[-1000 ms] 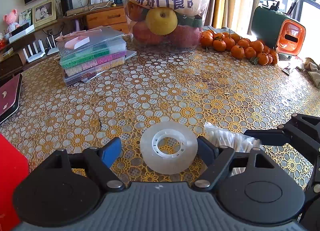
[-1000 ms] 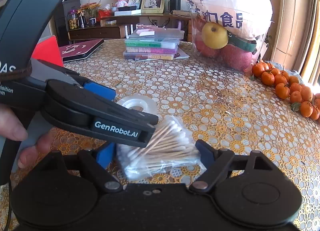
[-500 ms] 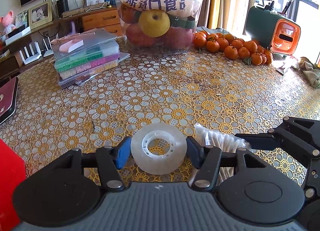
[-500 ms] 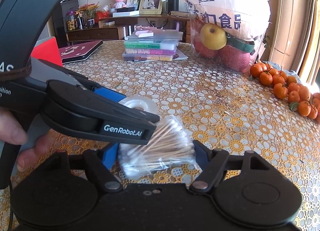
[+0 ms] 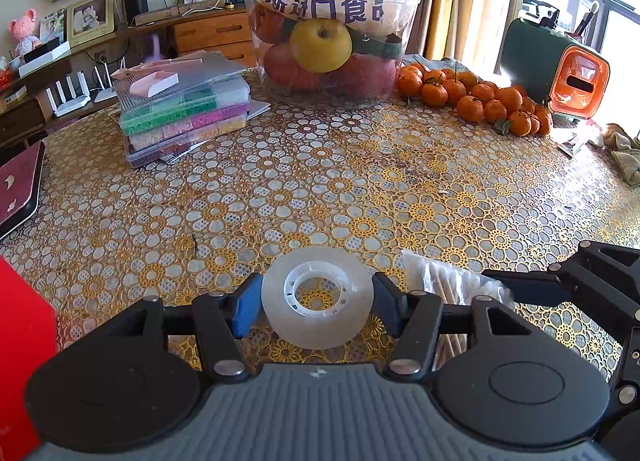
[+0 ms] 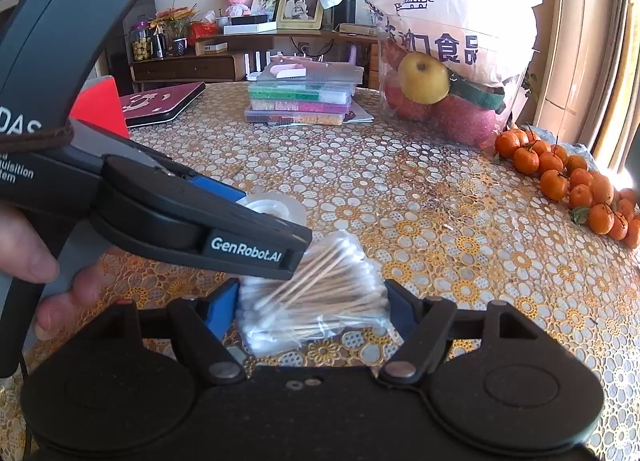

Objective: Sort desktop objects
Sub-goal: 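Lift and carry the tape roll with the left tool while the right tool carries the swabs to the box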

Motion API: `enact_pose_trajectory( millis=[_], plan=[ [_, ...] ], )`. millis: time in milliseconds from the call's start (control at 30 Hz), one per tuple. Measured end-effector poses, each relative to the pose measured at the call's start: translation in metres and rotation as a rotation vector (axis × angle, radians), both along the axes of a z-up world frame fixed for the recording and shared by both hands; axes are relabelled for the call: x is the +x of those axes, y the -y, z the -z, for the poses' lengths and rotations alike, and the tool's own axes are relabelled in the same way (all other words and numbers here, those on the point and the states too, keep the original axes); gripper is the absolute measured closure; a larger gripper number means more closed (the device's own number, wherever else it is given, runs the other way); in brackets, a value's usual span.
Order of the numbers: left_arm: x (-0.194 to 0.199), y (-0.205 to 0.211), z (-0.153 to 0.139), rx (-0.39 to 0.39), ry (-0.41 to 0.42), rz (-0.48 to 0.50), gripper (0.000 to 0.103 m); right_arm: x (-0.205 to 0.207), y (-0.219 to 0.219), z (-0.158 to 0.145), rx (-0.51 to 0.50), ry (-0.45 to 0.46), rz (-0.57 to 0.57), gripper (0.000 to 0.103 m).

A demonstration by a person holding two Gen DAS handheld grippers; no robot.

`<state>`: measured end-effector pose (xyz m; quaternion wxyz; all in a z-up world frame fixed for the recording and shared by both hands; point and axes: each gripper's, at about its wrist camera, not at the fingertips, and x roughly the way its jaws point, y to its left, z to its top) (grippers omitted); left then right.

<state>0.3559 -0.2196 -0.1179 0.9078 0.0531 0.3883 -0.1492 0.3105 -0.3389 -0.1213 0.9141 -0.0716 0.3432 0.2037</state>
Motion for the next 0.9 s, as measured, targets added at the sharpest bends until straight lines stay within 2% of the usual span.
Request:
enact_pose_trajectory(
  millis=[433, 900],
  plan=[
    [-0.015, -0.001, -0.023, -0.015, 0.017, 0.01, 0.045, -0.015, 0.001, -0.017, -0.014, 0.019, 0.021, 0.028],
    [-0.049, -0.016, -0.059, -0.037, 0.034, 0.025, 0.045, -0.044, 0.007, -0.051, 0.006, 0.051, 0.06, 0.028]
  ],
)
